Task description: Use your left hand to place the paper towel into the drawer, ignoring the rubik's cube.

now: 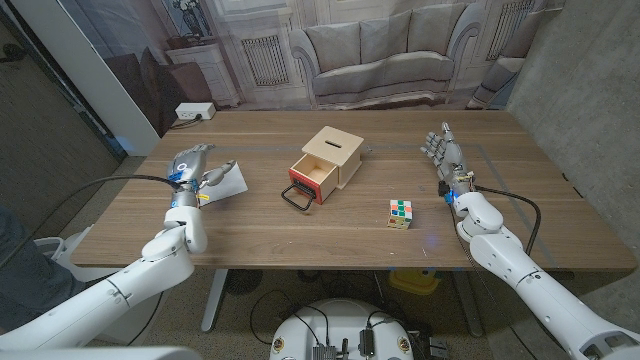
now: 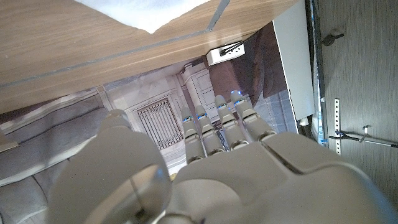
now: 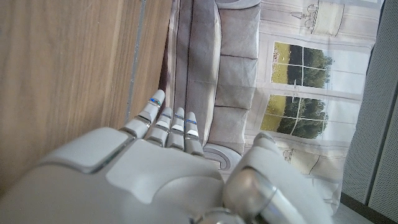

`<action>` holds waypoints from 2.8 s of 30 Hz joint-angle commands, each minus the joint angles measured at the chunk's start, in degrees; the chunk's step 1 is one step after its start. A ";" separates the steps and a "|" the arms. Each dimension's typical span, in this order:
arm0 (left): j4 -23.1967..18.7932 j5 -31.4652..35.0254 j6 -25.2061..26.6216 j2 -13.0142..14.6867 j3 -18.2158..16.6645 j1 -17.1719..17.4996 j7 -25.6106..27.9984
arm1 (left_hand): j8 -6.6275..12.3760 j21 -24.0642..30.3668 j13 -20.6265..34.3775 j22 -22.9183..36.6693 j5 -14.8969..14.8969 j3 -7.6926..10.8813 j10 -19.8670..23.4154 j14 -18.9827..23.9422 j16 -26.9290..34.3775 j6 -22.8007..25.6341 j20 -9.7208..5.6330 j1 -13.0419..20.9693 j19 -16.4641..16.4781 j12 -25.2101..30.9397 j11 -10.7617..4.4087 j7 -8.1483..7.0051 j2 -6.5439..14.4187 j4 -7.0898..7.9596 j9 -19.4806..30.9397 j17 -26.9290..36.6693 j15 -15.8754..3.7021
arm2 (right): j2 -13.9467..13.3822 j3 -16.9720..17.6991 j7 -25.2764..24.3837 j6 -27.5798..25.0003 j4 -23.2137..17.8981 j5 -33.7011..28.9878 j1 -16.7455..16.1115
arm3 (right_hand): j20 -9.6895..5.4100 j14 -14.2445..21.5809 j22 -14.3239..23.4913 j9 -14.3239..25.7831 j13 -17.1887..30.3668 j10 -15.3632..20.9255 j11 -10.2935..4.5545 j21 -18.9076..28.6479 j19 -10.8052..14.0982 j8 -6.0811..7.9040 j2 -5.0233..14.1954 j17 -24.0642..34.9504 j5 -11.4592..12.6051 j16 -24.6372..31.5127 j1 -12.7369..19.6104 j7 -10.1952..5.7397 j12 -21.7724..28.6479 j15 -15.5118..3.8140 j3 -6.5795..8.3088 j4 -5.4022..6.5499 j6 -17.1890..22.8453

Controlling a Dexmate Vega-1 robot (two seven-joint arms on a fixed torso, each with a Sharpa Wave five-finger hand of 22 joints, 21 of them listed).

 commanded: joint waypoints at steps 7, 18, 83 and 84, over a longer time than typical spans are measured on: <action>1.97 -3.27 -0.76 -0.53 0.07 -0.68 -0.69 | -0.10 0.38 0.34 0.13 0.53 -0.51 0.47 0.49 -0.19 0.38 1.66 0.97 0.95 -0.50 0.16 -0.42 -0.52 -0.75 0.26 0.21 -5.97 | -0.25 0.25 -0.18 -0.31 -0.62 0.19 -0.59 | -1.37 0.25 0.12 0.14 0.28 0.56 0.25 -0.44 0.32 -0.25 0.29 0.18 0.01 -0.15 0.12 0.09 -0.19 0.21 -0.20 -0.15 0.58; 4.72 -5.12 -2.13 -1.03 1.48 -2.92 -2.43 | -0.43 0.32 0.35 0.14 0.76 -0.74 0.25 0.31 -0.33 0.05 2.64 1.28 1.13 -0.78 0.09 -0.60 -0.88 -0.95 0.28 0.25 -5.98 | -0.51 0.41 -1.06 -0.74 -1.89 0.09 -1.39 | -1.27 0.25 0.13 0.14 0.29 0.62 0.29 -0.70 0.35 -0.29 0.32 0.18 0.00 -0.21 0.13 0.08 -0.24 0.27 -0.26 -0.20 0.61; 15.74 -11.82 -9.52 -4.42 6.28 -8.68 -5.00 | -1.06 -0.23 0.44 0.26 1.60 -1.57 0.34 -0.32 -0.52 1.14 3.37 2.57 0.55 -1.35 -0.06 -0.63 -1.17 -1.38 0.37 0.38 -6.08 | -0.42 0.15 -3.37 -2.66 -2.97 -0.55 -1.32 | -1.10 0.37 0.18 0.17 0.31 0.72 0.29 -2.05 0.81 -0.43 0.59 0.15 -0.01 -0.42 0.31 0.08 -0.53 0.24 -0.48 -0.51 0.75; 15.85 -11.83 -9.41 -4.50 6.40 -8.81 -5.08 | -1.08 -0.23 0.45 0.26 1.61 -1.57 0.38 -0.28 -0.51 1.12 3.45 2.61 0.55 -1.34 -0.02 -0.64 -1.16 -1.39 0.37 0.38 -6.05 | -0.45 0.15 -3.44 -2.73 -3.02 -0.58 -1.33 | -1.11 0.36 0.18 0.17 0.31 0.72 0.16 -2.08 0.80 -0.43 0.59 0.15 -0.01 -0.43 0.31 0.09 -0.54 0.25 -0.48 -0.52 0.78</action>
